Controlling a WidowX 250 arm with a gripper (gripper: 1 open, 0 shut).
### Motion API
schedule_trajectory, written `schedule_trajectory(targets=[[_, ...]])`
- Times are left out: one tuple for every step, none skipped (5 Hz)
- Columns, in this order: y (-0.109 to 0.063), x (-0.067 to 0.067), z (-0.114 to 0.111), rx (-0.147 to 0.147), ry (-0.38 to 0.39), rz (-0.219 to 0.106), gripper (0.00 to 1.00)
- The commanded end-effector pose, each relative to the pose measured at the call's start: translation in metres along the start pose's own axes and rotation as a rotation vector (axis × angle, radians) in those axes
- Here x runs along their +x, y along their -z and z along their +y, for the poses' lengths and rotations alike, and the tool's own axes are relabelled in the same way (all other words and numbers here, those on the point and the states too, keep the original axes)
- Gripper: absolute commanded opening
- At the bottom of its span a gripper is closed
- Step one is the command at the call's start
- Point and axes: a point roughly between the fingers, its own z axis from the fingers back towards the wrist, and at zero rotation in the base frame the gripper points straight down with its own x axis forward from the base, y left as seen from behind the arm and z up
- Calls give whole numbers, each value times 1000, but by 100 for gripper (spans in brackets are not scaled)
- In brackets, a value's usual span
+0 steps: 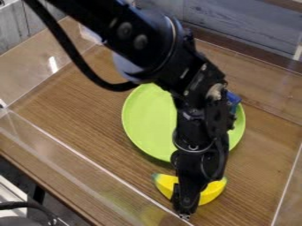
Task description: Put the banana in the green plate
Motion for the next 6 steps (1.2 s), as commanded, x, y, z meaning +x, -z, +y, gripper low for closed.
schedule_trajectory(targets=[[-3,0,5,15,-10,-16,0],[-3,0,5,17,-10,-19,0],[-3,-1,6,18,-12,-21,0],[-3,-1,7,19,-12,-23,0],[-3,-1,8,21,-13,-25,0],[-6,-1,8,22,-14,-26,0]])
